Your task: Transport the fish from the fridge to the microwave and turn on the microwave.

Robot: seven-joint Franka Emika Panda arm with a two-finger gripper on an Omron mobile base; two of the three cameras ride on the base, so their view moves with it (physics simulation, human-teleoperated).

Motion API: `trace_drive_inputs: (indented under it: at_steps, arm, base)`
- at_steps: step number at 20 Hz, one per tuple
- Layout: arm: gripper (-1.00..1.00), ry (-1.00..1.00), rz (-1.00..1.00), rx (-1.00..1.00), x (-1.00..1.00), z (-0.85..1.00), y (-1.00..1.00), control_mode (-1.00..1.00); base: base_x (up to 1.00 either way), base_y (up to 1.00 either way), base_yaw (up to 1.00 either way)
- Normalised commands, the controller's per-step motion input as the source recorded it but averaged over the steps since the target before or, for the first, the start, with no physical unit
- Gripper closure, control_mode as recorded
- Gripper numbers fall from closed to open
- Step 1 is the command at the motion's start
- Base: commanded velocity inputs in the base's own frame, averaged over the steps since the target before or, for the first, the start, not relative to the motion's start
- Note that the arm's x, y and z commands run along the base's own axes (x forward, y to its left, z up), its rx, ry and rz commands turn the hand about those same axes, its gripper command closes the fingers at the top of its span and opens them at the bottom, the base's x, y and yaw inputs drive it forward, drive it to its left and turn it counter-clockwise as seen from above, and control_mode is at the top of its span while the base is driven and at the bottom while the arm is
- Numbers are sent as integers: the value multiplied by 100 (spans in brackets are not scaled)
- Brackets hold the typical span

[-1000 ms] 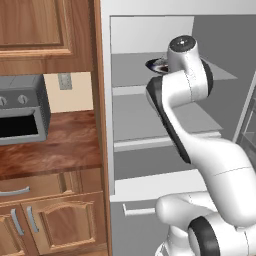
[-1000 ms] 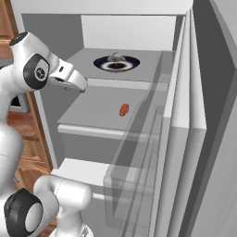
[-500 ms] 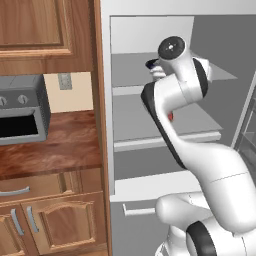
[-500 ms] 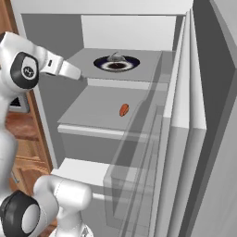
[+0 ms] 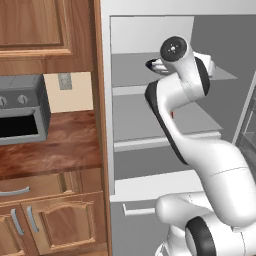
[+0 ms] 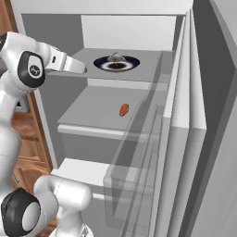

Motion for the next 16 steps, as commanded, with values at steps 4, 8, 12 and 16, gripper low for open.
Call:
trace_drive_inputs:
  at_steps: [4, 8, 12, 16]
  arm:
    - [-100, 0, -2, 0, 30, 29, -4, -100]
    - [-100, 0, -1, 0, 34, 1, -5, -100]
    - [-100, -1, 0, 0, 36, -8, -7, -100]
    - [-100, -3, 0, 0, 37, -11, -8, -100]
  base:
    - [0, 0, 0]
    - [0, 0, 0]
    - [0, 0, 0]
    - [0, 0, 0]
